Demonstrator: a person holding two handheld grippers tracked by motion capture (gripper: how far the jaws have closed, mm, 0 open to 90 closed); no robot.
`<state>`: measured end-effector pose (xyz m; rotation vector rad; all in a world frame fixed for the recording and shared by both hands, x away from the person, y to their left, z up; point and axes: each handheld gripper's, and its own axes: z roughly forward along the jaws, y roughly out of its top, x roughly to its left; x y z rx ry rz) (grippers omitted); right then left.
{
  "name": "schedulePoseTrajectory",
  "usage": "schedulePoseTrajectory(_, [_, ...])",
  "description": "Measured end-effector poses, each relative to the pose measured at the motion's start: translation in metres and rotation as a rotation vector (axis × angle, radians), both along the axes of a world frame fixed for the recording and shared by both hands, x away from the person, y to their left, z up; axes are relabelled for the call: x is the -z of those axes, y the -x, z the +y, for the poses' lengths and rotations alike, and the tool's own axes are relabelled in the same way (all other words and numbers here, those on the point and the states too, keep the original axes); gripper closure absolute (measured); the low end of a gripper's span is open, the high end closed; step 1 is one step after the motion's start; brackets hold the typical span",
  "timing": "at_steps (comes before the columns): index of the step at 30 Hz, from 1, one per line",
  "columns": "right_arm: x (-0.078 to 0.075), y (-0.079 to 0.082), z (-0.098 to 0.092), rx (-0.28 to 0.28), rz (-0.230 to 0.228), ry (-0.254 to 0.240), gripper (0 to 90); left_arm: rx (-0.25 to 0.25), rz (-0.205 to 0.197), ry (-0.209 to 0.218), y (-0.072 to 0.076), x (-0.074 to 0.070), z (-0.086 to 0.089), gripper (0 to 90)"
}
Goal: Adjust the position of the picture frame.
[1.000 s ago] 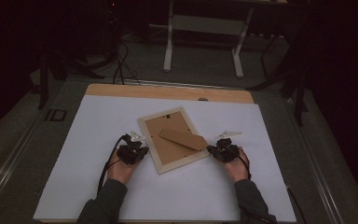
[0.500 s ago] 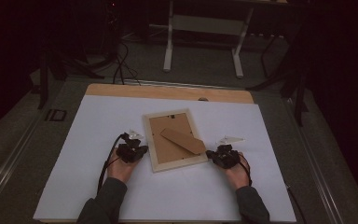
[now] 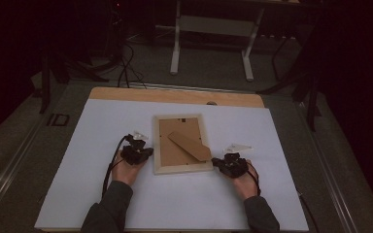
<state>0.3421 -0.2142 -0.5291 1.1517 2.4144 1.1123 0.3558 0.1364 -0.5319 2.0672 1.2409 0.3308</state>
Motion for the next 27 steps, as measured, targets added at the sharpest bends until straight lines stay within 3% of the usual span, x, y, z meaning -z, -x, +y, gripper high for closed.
schedulePoseTrajectory(5, [0.000,0.002,0.001,-0.009,0.005,-0.004,90.0,0.052,-0.003,-0.020,0.007,-0.001,0.004,89.7])
schedulePoseTrajectory(9, [0.000,0.004,0.005,-0.026,-0.002,0.000,90.0,0.040,0.002,0.007,0.007,0.000,0.009,89.3])
schedulePoseTrajectory(23, [0.000,0.016,0.016,-0.082,-0.005,0.011,90.0,0.024,-0.001,0.029,0.008,-0.001,0.019,90.0])
schedulePoseTrajectory(27, [0.000,0.019,0.022,-0.111,-0.004,0.012,90.0,0.011,-0.017,0.035,0.012,-0.002,0.024,90.0])
